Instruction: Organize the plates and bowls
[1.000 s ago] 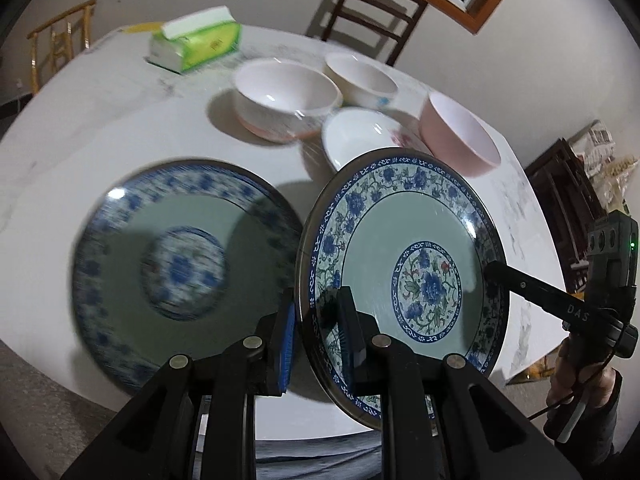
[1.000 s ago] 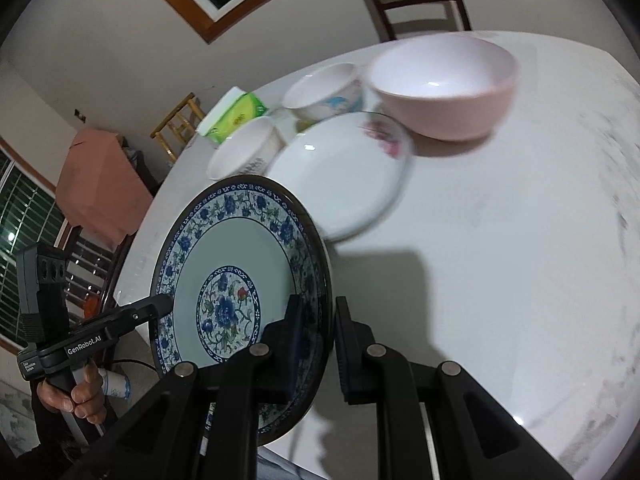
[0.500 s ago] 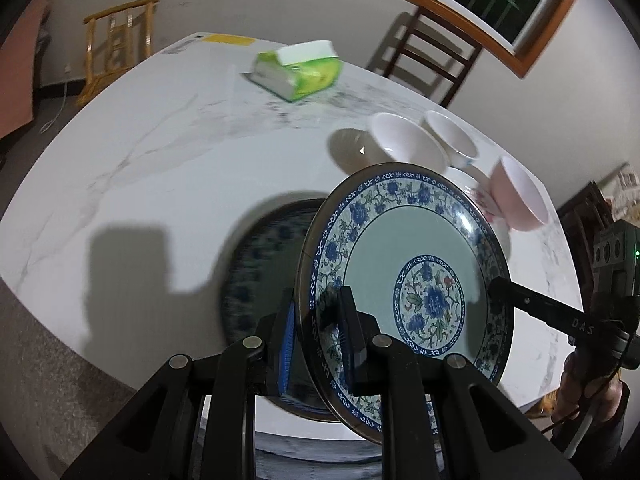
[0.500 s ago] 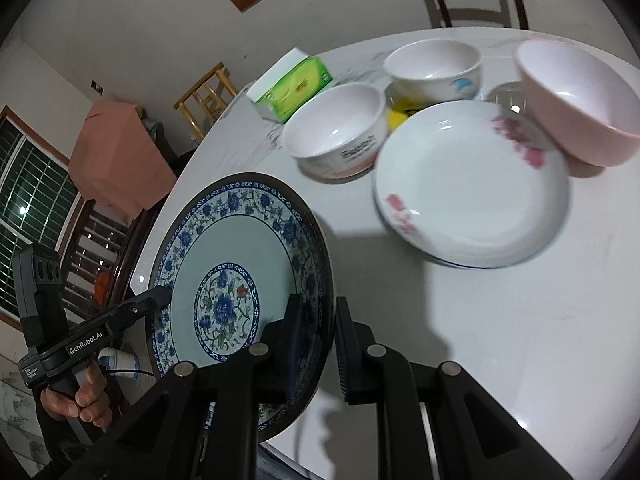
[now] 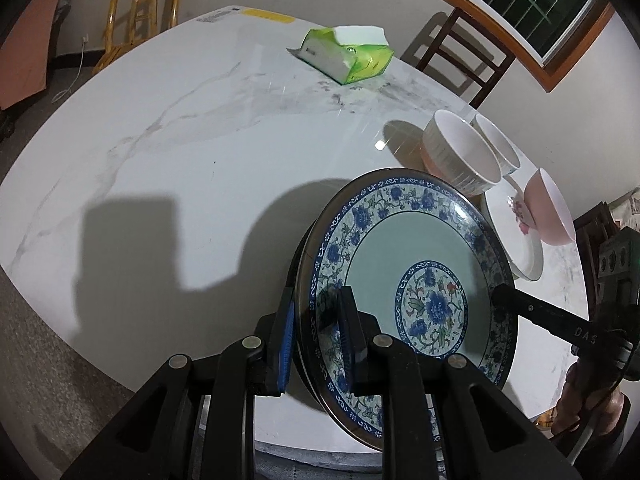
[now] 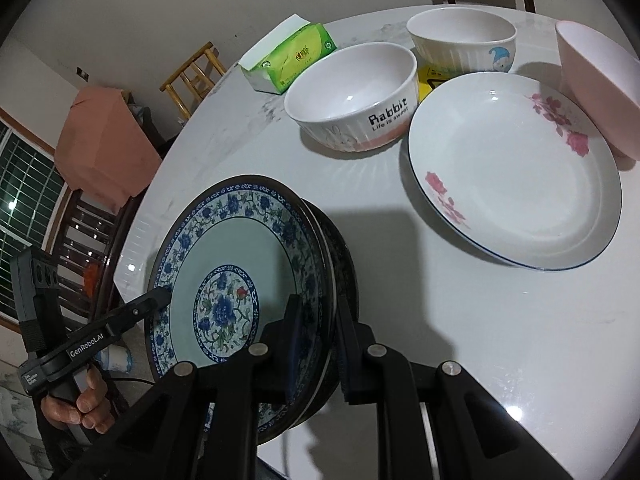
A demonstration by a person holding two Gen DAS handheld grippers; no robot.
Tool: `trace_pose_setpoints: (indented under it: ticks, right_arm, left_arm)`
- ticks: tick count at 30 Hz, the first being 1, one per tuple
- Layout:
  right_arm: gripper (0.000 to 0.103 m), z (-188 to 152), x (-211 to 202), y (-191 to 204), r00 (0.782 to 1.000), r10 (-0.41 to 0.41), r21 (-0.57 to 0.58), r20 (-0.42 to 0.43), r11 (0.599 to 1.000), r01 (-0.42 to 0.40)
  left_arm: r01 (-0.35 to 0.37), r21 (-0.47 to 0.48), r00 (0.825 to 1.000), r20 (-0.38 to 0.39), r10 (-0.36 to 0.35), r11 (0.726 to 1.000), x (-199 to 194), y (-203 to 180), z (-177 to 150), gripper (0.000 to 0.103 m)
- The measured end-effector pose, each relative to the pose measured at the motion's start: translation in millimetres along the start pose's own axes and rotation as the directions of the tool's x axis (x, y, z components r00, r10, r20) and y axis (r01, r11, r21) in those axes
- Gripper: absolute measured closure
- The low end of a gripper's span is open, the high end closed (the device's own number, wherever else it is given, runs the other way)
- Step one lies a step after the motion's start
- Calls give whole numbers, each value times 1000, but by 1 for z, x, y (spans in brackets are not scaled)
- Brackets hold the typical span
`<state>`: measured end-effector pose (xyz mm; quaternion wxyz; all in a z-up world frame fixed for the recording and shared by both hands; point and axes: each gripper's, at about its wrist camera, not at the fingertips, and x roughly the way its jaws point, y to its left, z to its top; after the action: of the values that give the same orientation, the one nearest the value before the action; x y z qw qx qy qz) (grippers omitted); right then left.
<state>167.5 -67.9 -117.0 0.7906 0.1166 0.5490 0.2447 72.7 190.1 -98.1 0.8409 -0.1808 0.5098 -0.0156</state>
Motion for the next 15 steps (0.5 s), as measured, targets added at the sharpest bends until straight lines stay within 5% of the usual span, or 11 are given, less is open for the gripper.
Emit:
trace_pose_setpoints:
  ticks: [15]
  right_arm:
    - [84,1,10,6,999,-46,-38,-1,998,46]
  left_arm:
    - [-57,28,998,-9,57,998,10,1,1,82]
